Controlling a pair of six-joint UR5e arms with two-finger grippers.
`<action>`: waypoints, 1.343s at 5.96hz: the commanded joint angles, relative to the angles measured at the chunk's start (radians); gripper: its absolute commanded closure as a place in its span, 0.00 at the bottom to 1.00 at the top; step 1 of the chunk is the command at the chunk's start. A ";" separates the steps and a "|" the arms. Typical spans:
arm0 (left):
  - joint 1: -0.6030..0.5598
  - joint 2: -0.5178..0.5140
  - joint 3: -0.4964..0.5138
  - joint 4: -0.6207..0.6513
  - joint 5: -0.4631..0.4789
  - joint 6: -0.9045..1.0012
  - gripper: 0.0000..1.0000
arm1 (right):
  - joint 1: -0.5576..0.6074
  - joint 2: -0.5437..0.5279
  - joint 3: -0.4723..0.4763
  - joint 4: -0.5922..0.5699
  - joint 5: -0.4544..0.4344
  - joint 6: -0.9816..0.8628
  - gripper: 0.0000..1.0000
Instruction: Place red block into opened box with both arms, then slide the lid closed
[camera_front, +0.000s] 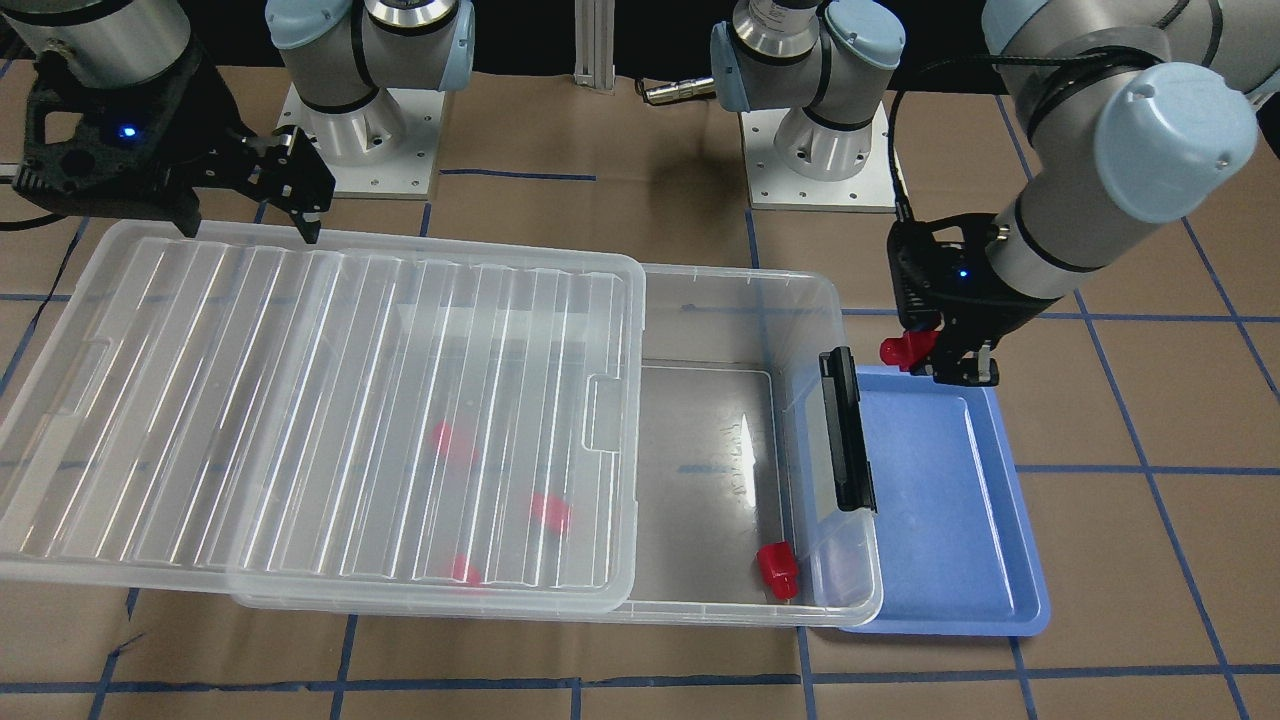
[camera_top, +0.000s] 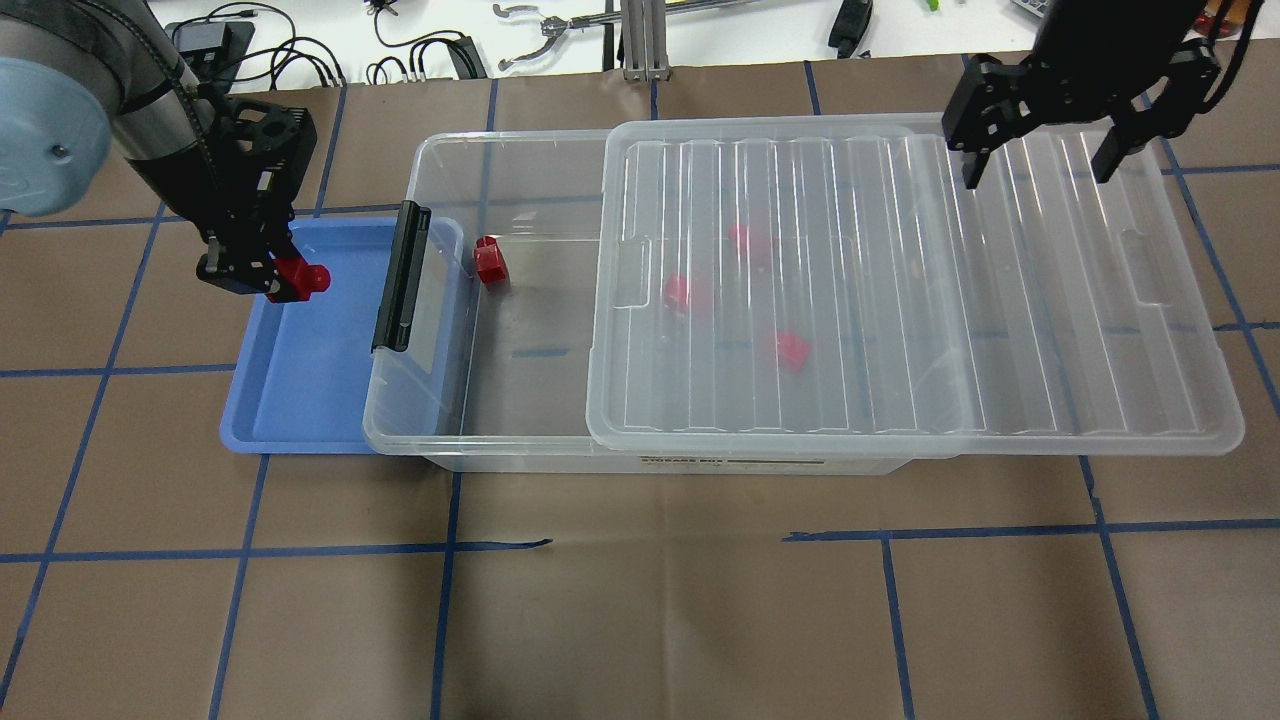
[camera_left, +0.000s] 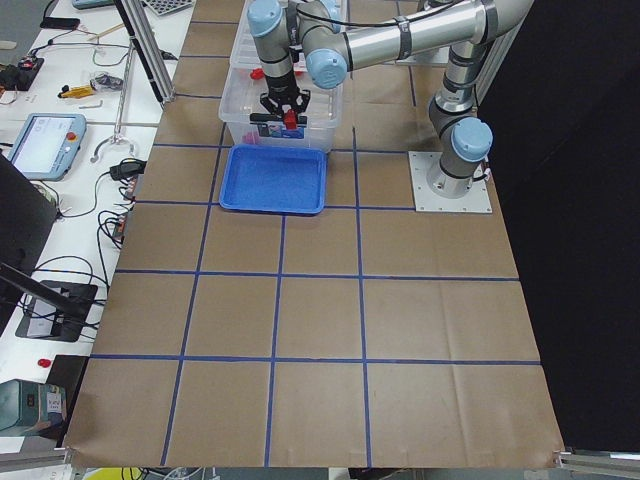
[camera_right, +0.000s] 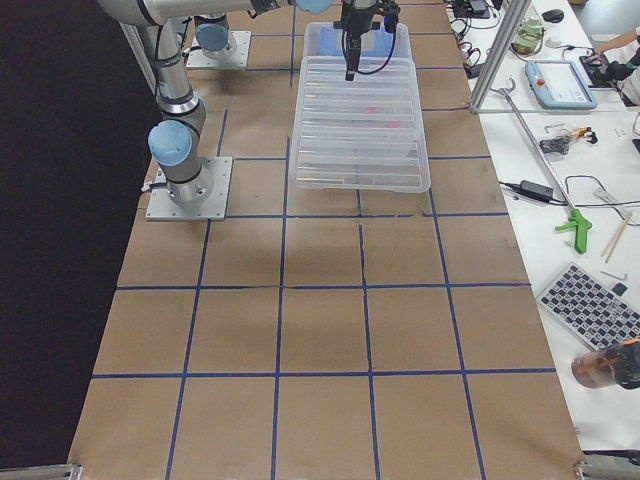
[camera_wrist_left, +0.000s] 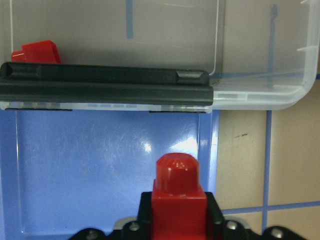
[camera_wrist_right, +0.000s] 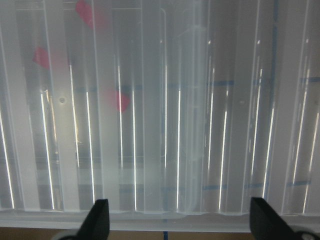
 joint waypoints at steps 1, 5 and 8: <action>-0.149 -0.022 0.061 0.002 -0.001 -0.184 1.00 | 0.001 0.001 0.007 0.010 0.025 -0.007 0.00; -0.216 -0.112 0.001 0.119 -0.109 -0.287 0.98 | 0.001 -0.019 0.040 0.011 0.028 0.007 0.00; -0.214 -0.126 -0.183 0.384 -0.105 -0.260 0.99 | -0.004 -0.012 0.040 0.008 0.027 -0.004 0.00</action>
